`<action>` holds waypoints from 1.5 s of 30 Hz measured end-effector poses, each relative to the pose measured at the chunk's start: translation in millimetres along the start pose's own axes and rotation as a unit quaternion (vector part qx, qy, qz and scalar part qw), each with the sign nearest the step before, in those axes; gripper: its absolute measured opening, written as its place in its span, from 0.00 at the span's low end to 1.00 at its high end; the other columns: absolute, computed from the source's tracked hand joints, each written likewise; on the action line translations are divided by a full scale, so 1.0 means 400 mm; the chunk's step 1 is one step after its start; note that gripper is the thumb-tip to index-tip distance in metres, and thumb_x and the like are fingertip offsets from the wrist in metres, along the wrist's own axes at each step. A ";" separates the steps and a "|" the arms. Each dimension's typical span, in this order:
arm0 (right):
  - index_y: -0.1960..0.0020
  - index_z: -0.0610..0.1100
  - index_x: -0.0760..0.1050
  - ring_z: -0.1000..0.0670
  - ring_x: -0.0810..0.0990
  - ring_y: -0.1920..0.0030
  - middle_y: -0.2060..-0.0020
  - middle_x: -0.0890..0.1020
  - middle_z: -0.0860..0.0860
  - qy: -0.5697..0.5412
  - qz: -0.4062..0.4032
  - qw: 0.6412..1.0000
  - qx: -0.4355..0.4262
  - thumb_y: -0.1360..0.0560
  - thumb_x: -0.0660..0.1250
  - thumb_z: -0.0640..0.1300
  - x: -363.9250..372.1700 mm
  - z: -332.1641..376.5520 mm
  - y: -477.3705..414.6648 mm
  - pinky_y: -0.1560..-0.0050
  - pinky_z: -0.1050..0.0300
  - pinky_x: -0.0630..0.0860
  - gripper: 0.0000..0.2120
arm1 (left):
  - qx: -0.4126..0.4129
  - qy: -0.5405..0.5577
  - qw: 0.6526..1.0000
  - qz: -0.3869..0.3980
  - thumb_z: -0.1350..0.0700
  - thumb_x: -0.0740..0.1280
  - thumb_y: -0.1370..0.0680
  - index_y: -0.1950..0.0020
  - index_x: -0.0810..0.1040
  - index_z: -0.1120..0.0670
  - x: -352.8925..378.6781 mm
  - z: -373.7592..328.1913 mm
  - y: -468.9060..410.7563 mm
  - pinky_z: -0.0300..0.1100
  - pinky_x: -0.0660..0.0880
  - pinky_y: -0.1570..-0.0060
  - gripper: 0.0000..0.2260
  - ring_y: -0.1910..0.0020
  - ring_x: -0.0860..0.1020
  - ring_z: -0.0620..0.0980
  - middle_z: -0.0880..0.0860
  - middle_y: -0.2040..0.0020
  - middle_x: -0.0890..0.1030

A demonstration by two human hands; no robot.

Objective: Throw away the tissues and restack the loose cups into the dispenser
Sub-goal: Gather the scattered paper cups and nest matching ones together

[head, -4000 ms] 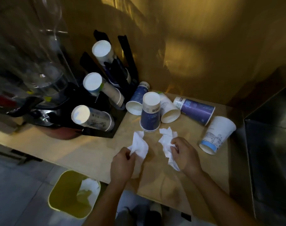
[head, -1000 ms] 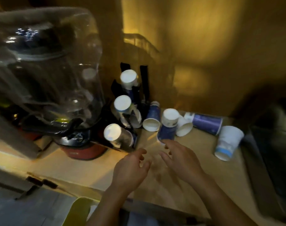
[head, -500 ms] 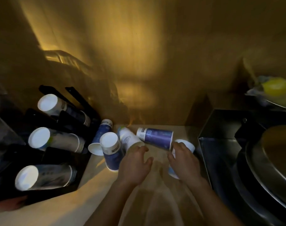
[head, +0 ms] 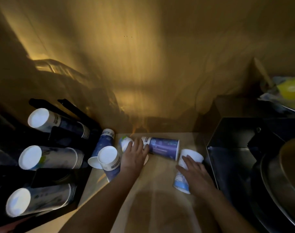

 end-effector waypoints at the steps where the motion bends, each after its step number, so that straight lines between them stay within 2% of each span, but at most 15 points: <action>1: 0.27 0.53 0.51 0.45 0.41 0.25 0.24 0.43 0.46 0.022 0.003 1.000 -0.006 0.27 0.62 0.39 0.004 0.000 -0.005 0.27 0.45 0.47 0.34 | 0.014 -0.031 0.999 0.014 0.55 0.56 0.19 0.24 0.43 0.56 0.009 0.001 -0.011 0.55 0.49 0.27 0.29 0.24 0.47 0.61 0.62 0.22 0.48; 3: 0.27 0.52 0.52 0.43 0.41 0.25 0.24 0.44 0.43 0.055 0.004 0.998 -0.017 0.26 0.61 0.39 0.001 0.006 -0.005 0.27 0.43 0.46 0.32 | 0.026 -0.078 0.996 0.031 0.54 0.60 0.21 0.24 0.41 0.54 0.025 0.007 -0.031 0.56 0.48 0.27 0.33 0.24 0.46 0.61 0.62 0.22 0.47; 4: 0.28 0.53 0.57 0.42 0.47 0.24 0.24 0.49 0.42 0.077 -0.015 0.996 -0.032 0.27 0.65 0.41 -0.008 0.011 -0.005 0.27 0.43 0.51 0.31 | 0.026 -0.095 0.994 0.036 0.54 0.61 0.21 0.24 0.42 0.54 0.033 0.010 -0.042 0.57 0.48 0.27 0.34 0.24 0.46 0.62 0.62 0.23 0.48; 6: 0.40 0.56 0.75 0.44 0.71 0.33 0.34 0.73 0.44 0.107 -0.042 0.993 -0.039 0.41 0.78 0.49 -0.026 0.015 -0.002 0.37 0.47 0.72 0.30 | 0.025 -0.115 0.992 0.049 0.55 0.60 0.21 0.24 0.44 0.54 0.047 0.017 -0.056 0.57 0.49 0.27 0.32 0.24 0.47 0.62 0.62 0.23 0.49; 8: 0.53 0.58 0.82 0.49 0.81 0.45 0.47 0.84 0.51 0.146 -0.080 0.985 -0.051 0.54 0.82 0.54 -0.030 0.014 -0.002 0.50 0.51 0.80 0.29 | 0.028 -0.121 0.991 0.055 0.56 0.61 0.22 0.24 0.46 0.55 0.059 0.018 -0.065 0.57 0.49 0.27 0.32 0.24 0.47 0.62 0.62 0.23 0.50; 17: 0.54 0.55 0.82 0.47 0.81 0.45 0.47 0.84 0.48 0.150 -0.062 0.986 -0.043 0.62 0.81 0.54 -0.020 0.006 -0.003 0.52 0.45 0.80 0.35 | 0.129 -0.042 0.991 0.007 0.60 0.57 0.20 0.24 0.50 0.55 0.047 0.004 -0.077 0.56 0.43 0.27 0.26 0.23 0.47 0.59 0.58 0.22 0.49; 20: 0.52 0.53 0.82 0.44 0.80 0.43 0.45 0.83 0.46 0.138 -0.048 0.988 -0.042 0.64 0.81 0.52 -0.008 0.006 -0.009 0.51 0.42 0.79 0.38 | 0.148 0.016 0.989 -0.016 0.61 0.61 0.23 0.26 0.54 0.55 0.054 -0.012 -0.067 0.57 0.42 0.27 0.27 0.23 0.49 0.58 0.57 0.22 0.55; 23: 0.51 0.54 0.82 0.44 0.79 0.42 0.44 0.82 0.46 0.137 -0.043 0.989 -0.035 0.63 0.81 0.52 -0.001 0.004 -0.016 0.49 0.42 0.78 0.39 | 0.130 0.140 0.979 -0.066 0.54 0.67 0.27 0.28 0.59 0.53 0.039 -0.017 -0.055 0.56 0.41 0.26 0.30 0.24 0.53 0.54 0.54 0.25 0.61; 26: 0.51 0.54 0.81 0.43 0.79 0.42 0.44 0.83 0.46 0.123 -0.054 0.990 -0.031 0.61 0.81 0.54 0.001 0.002 -0.025 0.49 0.40 0.77 0.37 | 0.045 0.363 0.921 -0.134 0.41 0.69 0.31 0.32 0.60 0.46 -0.005 -0.016 -0.029 0.46 0.46 0.30 0.32 0.30 0.61 0.44 0.48 0.32 0.69; 29: 0.50 0.53 0.81 0.43 0.80 0.42 0.44 0.83 0.45 0.113 -0.060 0.991 -0.035 0.59 0.81 0.56 0.009 0.003 -0.033 0.49 0.39 0.77 0.37 | -0.069 0.598 0.783 -0.155 0.34 0.72 0.39 0.41 0.60 0.33 -0.039 -0.033 0.016 0.38 0.60 0.39 0.32 0.47 0.62 0.21 0.31 0.44 0.69; 32: 0.50 0.52 0.82 0.43 0.80 0.43 0.45 0.83 0.45 0.112 -0.075 0.990 -0.042 0.57 0.81 0.54 0.000 0.002 -0.030 0.50 0.39 0.78 0.35 | -0.126 0.725 0.666 -0.122 0.37 0.77 0.44 0.45 0.59 0.28 -0.008 -0.075 0.060 0.23 0.70 0.56 0.36 0.47 0.71 0.26 0.31 0.46 0.69; 35: 0.45 0.52 0.79 0.42 0.76 0.38 0.39 0.79 0.44 0.118 -0.045 0.992 -0.030 0.54 0.81 0.54 -0.015 0.006 -0.030 0.45 0.37 0.75 0.38 | -0.134 0.733 0.655 -0.127 0.46 0.79 0.41 0.42 0.63 0.35 0.045 -0.106 0.099 0.27 0.72 0.49 0.35 0.43 0.73 0.35 0.36 0.42 0.71; 37: 0.31 0.53 0.64 0.40 0.56 0.26 0.26 0.61 0.42 0.119 -0.030 0.992 -0.044 0.38 0.76 0.53 0.000 0.003 -0.036 0.32 0.32 0.56 0.39 | -0.139 0.741 0.645 -0.126 0.48 0.79 0.41 0.37 0.66 0.41 0.072 -0.115 0.116 0.38 0.73 0.41 0.36 0.41 0.74 0.40 0.43 0.39 0.74; 39: 0.27 0.53 0.50 0.41 0.41 0.25 0.23 0.45 0.44 0.110 -0.015 0.993 -0.045 0.29 0.68 0.51 0.015 -0.005 -0.038 0.29 0.35 0.40 0.38 | -0.143 0.751 0.635 -0.110 0.48 0.78 0.42 0.34 0.66 0.46 0.086 -0.114 0.123 0.46 0.73 0.38 0.39 0.40 0.74 0.44 0.48 0.37 0.74; 45: 0.27 0.52 0.50 0.44 0.42 0.24 0.24 0.49 0.46 0.091 -0.037 0.994 -0.043 0.28 0.65 0.52 0.009 -0.007 -0.033 0.29 0.38 0.38 0.35 | -0.129 0.761 0.625 -0.116 0.59 0.79 0.38 0.39 0.66 0.43 0.093 -0.107 0.141 0.27 0.71 0.47 0.34 0.43 0.74 0.34 0.47 0.38 0.73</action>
Point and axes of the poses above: each hand's wrist, its own y-axis away from the middle knuckle, its own x-axis out of the palm, z = x × y, the point moved 3 cm from there along -y, towards the middle knuckle
